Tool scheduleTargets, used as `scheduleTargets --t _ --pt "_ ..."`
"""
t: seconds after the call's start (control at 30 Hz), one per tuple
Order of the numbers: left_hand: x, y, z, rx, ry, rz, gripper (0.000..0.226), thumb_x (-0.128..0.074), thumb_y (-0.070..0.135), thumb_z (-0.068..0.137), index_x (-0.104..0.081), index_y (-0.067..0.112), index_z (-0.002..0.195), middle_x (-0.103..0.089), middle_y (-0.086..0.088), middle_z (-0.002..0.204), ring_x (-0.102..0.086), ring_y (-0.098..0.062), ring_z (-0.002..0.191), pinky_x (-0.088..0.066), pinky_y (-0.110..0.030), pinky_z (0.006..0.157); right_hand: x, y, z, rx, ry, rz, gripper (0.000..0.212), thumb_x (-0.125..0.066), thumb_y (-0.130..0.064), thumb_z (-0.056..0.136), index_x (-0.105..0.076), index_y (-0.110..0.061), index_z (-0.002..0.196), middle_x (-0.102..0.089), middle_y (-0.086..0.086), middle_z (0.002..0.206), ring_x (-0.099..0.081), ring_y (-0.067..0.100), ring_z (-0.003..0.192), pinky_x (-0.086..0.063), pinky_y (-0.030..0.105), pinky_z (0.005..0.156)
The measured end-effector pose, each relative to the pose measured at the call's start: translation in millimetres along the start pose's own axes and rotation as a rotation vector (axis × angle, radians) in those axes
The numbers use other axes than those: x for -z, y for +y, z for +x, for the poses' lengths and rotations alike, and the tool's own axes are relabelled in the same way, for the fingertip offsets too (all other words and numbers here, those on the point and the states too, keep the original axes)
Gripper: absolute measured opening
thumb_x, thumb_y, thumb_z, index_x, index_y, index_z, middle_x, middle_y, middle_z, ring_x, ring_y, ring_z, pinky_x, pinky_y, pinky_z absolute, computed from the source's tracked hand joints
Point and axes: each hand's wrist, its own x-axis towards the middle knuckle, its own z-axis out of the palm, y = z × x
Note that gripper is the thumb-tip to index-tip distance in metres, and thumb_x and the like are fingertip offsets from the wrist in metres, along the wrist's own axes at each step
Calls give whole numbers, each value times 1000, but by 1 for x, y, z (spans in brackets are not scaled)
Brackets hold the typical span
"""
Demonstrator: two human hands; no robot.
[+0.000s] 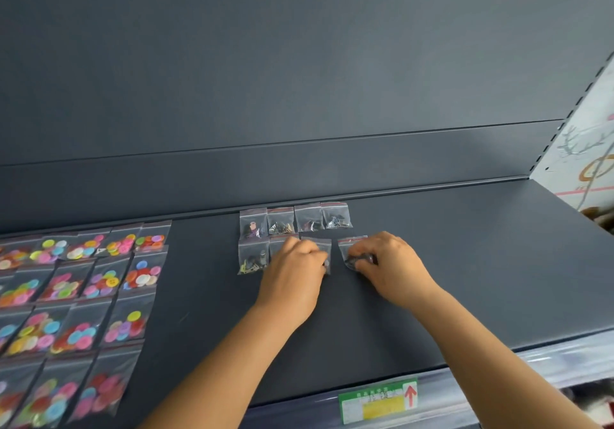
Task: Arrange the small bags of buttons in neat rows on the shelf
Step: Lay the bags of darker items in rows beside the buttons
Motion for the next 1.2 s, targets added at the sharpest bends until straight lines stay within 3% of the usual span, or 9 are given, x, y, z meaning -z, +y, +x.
scheduleTargets --t 0.23,0.37,0.67,0.8,0.9,0.97,1.07,1.1,1.2 --pt "-10 -1 9 54 44 -1 30 -44 26 99 -62 15 120 -57 5 122 -42 -18 116 -45 -35 91 -10 -7 14 41 64 44 15 -61 -18 86 -72 -19 96 -63 3 103 -51 25 99 -44 32 84" --pt "-11 -2 14 52 51 14 28 -44 27 98 -64 14 113 -60 4 117 -44 -19 112 -44 -35 88 -13 -7 19 104 79 8 12 -59 -14 85 -68 -10 78 -65 4 84 -54 24 86 -41 31 84" --pt "-13 -1 22 84 43 45 22 -46 22 97 -64 12 105 -60 1 111 -45 -20 108 -46 -37 84 -15 -10 25 118 57 -10 13 -55 -11 81 -63 -17 73 -61 -3 80 -52 23 85 -44 33 79" --pt "-14 1 22 84 39 99 17 -50 13 94 -63 12 105 -60 0 112 -45 -21 109 -45 -34 84 -11 -15 22 77 35 -45 13 -55 -16 85 -68 -17 86 -61 -1 95 -51 25 97 -46 34 80" --pt "-7 4 18 77 66 98 26 -49 15 95 -59 10 119 -58 -3 120 -44 -23 116 -43 -34 90 -7 -22 18 77 27 -70 19 -55 -20 88 -68 -18 102 -59 -1 111 -48 24 107 -43 30 82" --pt "1 3 10 87 88 107 34 -53 20 94 -56 8 126 -58 -5 124 -46 -25 119 -43 -36 94 -5 -28 14 120 26 -80 26 -56 -22 89 -65 -20 113 -57 -1 120 -47 24 111 -41 28 86" --pt "14 -6 -10 141 137 133 43 -72 31 80 -64 10 117 -67 -2 111 -61 -24 106 -52 -35 84 -7 -44 8 199 26 -129 44 -58 -30 89 -52 -21 132 -51 -2 133 -45 24 118 -37 29 94" --pt "20 -9 -17 153 157 145 47 -73 33 79 -63 12 119 -66 -1 113 -61 -23 109 -51 -35 88 -8 -51 5 236 28 -150 48 -58 -33 89 -49 -22 135 -49 -2 136 -43 24 122 -36 30 98" --pt "33 -24 -41 194 107 160 57 -51 38 95 -33 18 145 -40 0 146 -31 -21 139 -22 -33 114 -18 -74 -2 317 -25 -215 59 -55 -39 90 -35 -25 143 -38 -6 146 -31 21 136 -25 33 110"
